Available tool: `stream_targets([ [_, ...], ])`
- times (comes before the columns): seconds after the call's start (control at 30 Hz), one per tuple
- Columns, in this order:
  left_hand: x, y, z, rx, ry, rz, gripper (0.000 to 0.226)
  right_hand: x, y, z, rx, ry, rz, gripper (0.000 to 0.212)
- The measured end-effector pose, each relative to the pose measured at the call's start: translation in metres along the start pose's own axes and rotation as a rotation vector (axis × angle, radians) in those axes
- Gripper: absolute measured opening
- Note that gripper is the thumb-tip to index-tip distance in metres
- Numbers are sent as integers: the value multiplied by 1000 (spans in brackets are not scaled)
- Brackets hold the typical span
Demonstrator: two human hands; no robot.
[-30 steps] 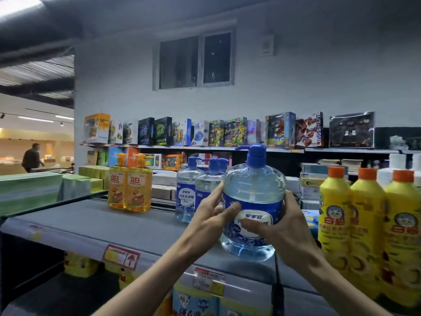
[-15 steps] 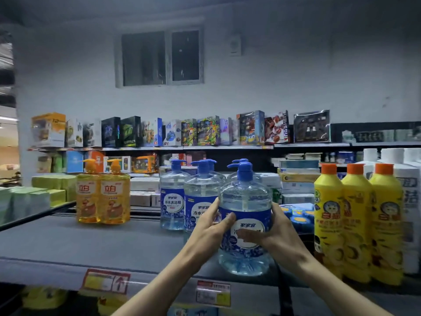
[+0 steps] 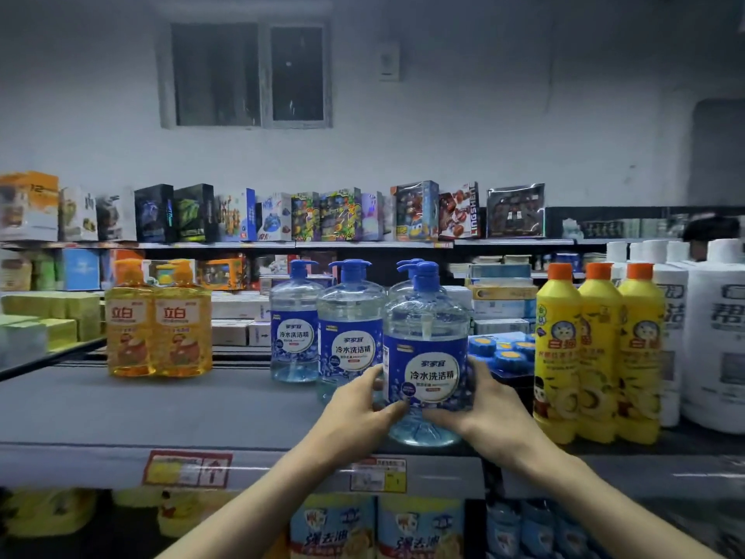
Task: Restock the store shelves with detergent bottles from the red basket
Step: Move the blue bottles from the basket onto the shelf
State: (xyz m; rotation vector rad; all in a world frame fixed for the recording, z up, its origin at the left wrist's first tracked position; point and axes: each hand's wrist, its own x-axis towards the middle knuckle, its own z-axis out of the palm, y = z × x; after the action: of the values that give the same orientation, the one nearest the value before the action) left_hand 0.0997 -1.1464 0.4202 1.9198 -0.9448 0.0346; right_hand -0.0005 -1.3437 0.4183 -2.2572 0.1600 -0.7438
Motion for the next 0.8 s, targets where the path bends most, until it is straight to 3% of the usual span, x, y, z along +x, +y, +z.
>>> stream_targets([
  [0.27,5,-15,3,216,47,-2,29,-9,-8,9,-175,-12,149,63],
  [0.37,18,-20,4,285,52,-47,35,0,-12,9,-188,-39,193,43],
  [0.47,29,-22,6,372,84,-81,44,11,-9,15,-206,-4,223,58],
  [0.67,39,-22,23,416,91,-152,38,33,3,23,-219,12,239,82],
  [0.8,39,-24,28,377,55,-131,30,43,4,25,-232,25,281,69],
])
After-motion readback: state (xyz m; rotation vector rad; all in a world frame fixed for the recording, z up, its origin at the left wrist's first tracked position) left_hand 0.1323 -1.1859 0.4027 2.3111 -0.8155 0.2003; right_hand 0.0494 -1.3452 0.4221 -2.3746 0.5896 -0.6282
